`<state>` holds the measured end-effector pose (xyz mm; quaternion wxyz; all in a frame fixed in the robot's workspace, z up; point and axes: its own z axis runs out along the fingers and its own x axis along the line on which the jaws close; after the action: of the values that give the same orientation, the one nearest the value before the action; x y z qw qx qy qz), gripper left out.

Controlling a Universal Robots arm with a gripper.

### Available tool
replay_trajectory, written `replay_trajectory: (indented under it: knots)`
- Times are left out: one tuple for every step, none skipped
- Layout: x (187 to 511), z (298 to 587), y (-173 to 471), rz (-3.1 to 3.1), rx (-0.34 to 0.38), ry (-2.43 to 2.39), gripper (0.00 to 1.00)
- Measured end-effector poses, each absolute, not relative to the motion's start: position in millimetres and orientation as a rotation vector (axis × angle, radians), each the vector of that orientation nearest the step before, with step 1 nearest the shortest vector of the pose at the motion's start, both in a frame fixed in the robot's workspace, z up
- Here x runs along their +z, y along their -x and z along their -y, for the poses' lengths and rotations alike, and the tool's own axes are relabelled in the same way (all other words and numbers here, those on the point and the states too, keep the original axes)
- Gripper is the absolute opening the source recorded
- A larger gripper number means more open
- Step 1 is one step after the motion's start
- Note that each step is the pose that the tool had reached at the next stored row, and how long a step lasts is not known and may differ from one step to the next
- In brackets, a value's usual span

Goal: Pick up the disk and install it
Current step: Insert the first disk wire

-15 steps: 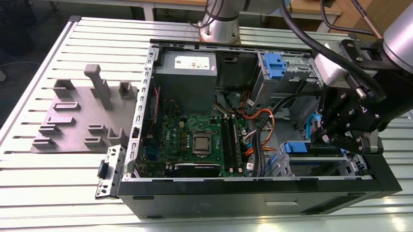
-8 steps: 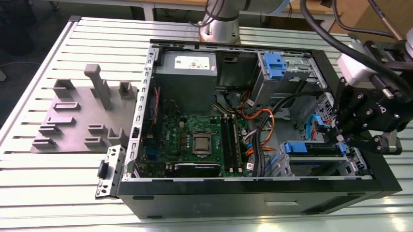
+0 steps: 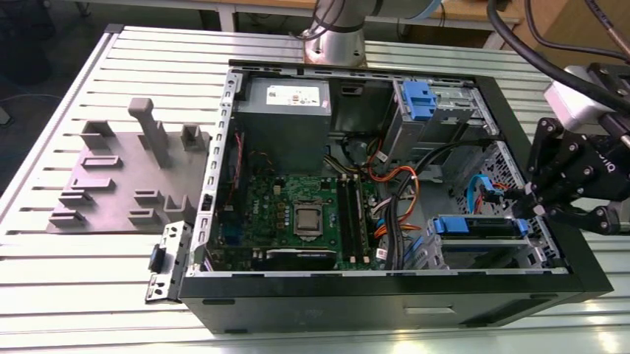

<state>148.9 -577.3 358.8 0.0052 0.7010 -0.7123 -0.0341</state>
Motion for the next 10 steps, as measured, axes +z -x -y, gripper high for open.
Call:
replay_trajectory:
  knots:
    - [358.7, 577.3, -149.0, 2.231, -0.106, -2.196, 0.11]
    - [358.7, 577.4, -149.0, 2.232, -0.105, -2.197, 0.11]
    - [358.8, 577.4, -149.0, 2.234, -0.104, -2.199, 0.11]
    - [358.7, 577.1, -149.1, 2.235, -0.105, -2.201, 0.11]
    - [358.6, 576.2, -149.0, 2.236, -0.106, -2.201, 0.11]
    - [358.7, 574.8, -149.0, 2.236, -0.106, -2.201, 0.11]
    - [358.7, 572.8, -148.9, 2.236, -0.106, -2.201, 0.11]
    - [358.7, 570.5, -148.9, 2.236, -0.105, -2.201, 0.11]
    - [358.7, 567.9, -149.1, 2.236, -0.105, -2.201, 0.11]
    - [358.7, 565.1, -149.3, 2.236, -0.106, -2.201, 0.11]
